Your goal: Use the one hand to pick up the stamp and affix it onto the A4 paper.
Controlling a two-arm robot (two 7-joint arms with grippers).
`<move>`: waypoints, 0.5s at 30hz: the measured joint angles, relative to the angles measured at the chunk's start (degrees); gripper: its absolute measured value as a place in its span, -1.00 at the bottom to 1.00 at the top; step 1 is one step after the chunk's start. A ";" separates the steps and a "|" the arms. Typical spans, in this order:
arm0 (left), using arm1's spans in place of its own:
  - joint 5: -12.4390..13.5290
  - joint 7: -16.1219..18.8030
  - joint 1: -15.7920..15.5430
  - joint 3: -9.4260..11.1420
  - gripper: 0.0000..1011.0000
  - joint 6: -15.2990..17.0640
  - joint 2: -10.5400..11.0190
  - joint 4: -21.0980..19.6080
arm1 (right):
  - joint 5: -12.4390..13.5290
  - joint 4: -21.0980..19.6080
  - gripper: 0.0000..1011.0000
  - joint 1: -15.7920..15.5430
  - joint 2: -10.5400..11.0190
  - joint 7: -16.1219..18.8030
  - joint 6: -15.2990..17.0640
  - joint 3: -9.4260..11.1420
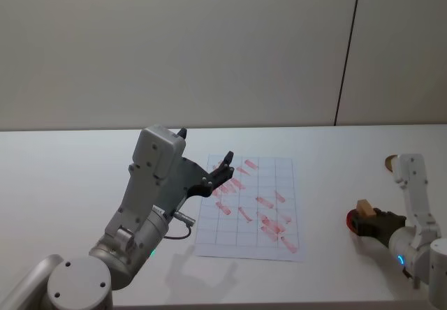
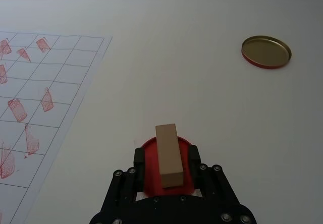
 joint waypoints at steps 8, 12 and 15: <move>0.00 0.00 0.00 0.00 0.96 0.00 0.00 0.00 | -0.24 -1.07 0.40 -0.42 0.16 0.15 -0.41 0.10; 0.00 0.00 0.00 0.00 0.96 0.00 0.00 0.00 | -0.29 -3.35 0.65 -1.33 0.48 0.13 -0.69 0.27; 0.00 0.00 0.00 0.00 0.96 0.00 0.00 0.00 | -0.30 -5.57 0.81 -2.22 0.77 0.04 -0.90 0.38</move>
